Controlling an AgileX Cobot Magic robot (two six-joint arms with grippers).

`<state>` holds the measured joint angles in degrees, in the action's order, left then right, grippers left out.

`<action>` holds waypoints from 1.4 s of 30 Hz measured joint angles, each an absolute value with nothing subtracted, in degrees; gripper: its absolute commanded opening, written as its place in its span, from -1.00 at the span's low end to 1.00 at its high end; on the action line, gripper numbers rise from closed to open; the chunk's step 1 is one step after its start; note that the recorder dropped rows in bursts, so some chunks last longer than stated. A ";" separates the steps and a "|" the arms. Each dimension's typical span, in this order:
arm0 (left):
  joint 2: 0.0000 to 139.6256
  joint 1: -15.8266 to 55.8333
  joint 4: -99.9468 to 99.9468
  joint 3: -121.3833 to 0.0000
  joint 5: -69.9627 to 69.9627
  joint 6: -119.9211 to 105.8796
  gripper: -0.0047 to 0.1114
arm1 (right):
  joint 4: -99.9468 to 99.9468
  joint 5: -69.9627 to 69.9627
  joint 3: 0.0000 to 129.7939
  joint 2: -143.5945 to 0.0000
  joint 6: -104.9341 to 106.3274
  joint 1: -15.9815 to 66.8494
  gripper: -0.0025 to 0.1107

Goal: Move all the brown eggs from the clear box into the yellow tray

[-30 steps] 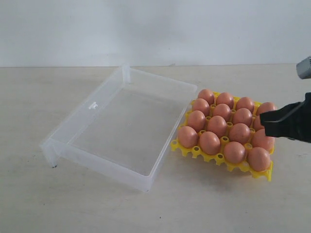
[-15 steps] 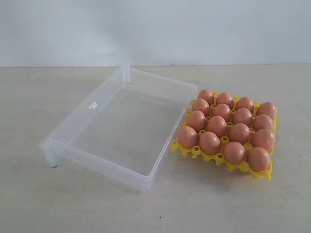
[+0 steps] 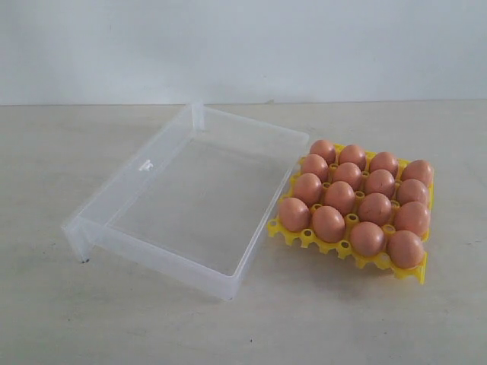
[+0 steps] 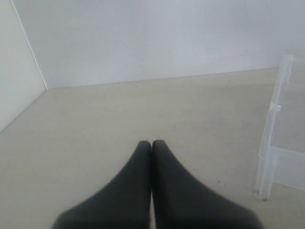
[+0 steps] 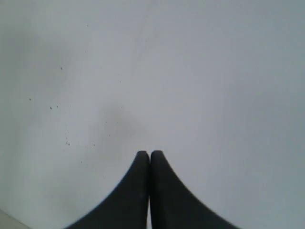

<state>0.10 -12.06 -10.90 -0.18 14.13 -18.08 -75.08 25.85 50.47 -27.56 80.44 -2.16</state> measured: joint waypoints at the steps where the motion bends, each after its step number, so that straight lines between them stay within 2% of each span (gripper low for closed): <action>1: 0.10 -12.06 -10.90 -0.18 14.13 -18.08 -0.99 | -74.94 25.51 50.47 -27.04 79.05 -2.16 -0.96; 4: 0.10 -12.06 -10.90 -0.18 14.13 -18.08 -0.99 | -74.83 22.41 50.47 -25.80 77.42 -2.16 -0.96; 11: 0.10 -12.06 -10.90 -0.18 14.13 -18.08 -0.99 | -71.91 2.02 52.05 -25.33 80.22 -2.16 -0.96; 12: 0.10 -12.06 -10.90 -0.18 14.13 -18.08 -0.99 | -67.56 1.42 52.05 -25.33 77.24 -2.38 -0.96; 14: 0.10 -12.06 -10.90 -0.18 14.13 -18.08 -0.99 | -43.04 -1.99 49.68 -25.11 50.05 -4.46 -0.96; 17: 0.10 -12.06 -10.90 -0.18 14.13 -18.08 -0.99 | -26.73 -14.17 36.15 -22.44 24.97 -6.38 -0.96; 21: 0.10 -12.06 -10.90 -0.18 14.13 -18.08 -0.99 | -24.00 -30.78 15.95 -18.38 20.07 -6.62 -0.96; 24: 0.10 -12.06 -10.90 -0.18 14.13 -18.08 -0.99 | -23.60 -35.78 3.24 -14.09 15.49 -6.52 -0.96; 29: 0.10 -12.06 -10.90 -0.18 14.13 -18.08 -0.99 | -27.49 -23.03 0.37 -10.83 14.44 -3.99 -0.96; 37: 0.10 -12.06 -10.90 -0.18 14.13 -18.08 -0.99 | -19.00 16.20 -0.07 -4.12 -0.77 -4.01 -0.96; 42: 0.10 -12.06 -10.90 -0.18 14.13 -18.08 -0.99 | -13.33 15.29 -0.14 -0.48 -2.57 -4.01 -0.96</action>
<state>0.10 -12.06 -10.90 -0.18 14.13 -18.08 -13.33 15.29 -0.14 -0.48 -2.57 -4.01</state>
